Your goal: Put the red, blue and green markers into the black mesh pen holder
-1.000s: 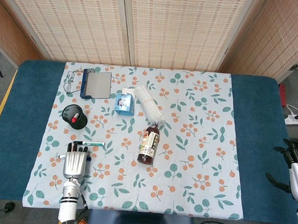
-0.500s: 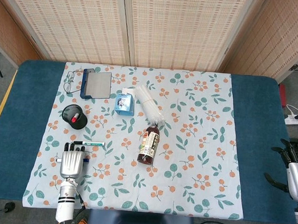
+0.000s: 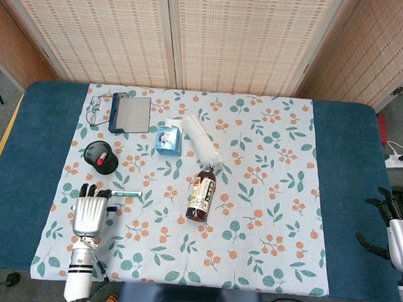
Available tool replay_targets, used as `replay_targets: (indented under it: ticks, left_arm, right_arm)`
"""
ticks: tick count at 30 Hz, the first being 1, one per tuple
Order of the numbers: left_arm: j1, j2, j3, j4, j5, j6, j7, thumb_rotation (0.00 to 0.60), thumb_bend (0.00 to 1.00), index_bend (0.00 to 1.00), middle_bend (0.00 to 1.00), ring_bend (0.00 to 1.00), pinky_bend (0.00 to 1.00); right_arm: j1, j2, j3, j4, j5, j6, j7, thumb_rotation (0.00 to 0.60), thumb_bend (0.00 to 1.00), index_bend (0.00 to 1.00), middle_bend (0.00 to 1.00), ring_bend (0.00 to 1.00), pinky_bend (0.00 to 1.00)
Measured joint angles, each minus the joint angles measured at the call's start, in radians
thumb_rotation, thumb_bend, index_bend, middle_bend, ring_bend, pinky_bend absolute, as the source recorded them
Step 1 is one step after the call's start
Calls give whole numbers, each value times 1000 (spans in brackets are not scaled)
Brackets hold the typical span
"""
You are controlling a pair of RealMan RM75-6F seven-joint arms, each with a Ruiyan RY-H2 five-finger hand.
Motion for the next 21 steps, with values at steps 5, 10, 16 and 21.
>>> replay_targets:
  ticks: [5, 10, 16, 21]
  left_arm:
    - [-20, 177, -77, -255, -52, -70, -60, 600, 259, 465, 625, 259, 202]
    - [-61, 454, -221, -376, -177, -321, -338, 600, 260, 475, 632, 259, 202]
    - [-123, 602, -375, -329, -267, -626, -782, 600, 260, 494, 649, 259, 203]
    - [-203, 643, -435, -204, -287, -780, -980, 600, 259, 504, 653, 259, 201]
  right_arm:
    - [-2, 3, 1, 1, -5, 5, 14, 600, 98, 279, 79, 209, 176]
    - [-4, 4, 3, 6, -1, 8, 19, 600, 98, 279, 79, 209, 176]
    - [-3, 1, 6, 8, 13, 4, 3, 600, 98, 279, 79, 209, 176]
    - [0, -3, 7, 8, 20, 0, -10, 600, 99, 279, 79, 209, 176]
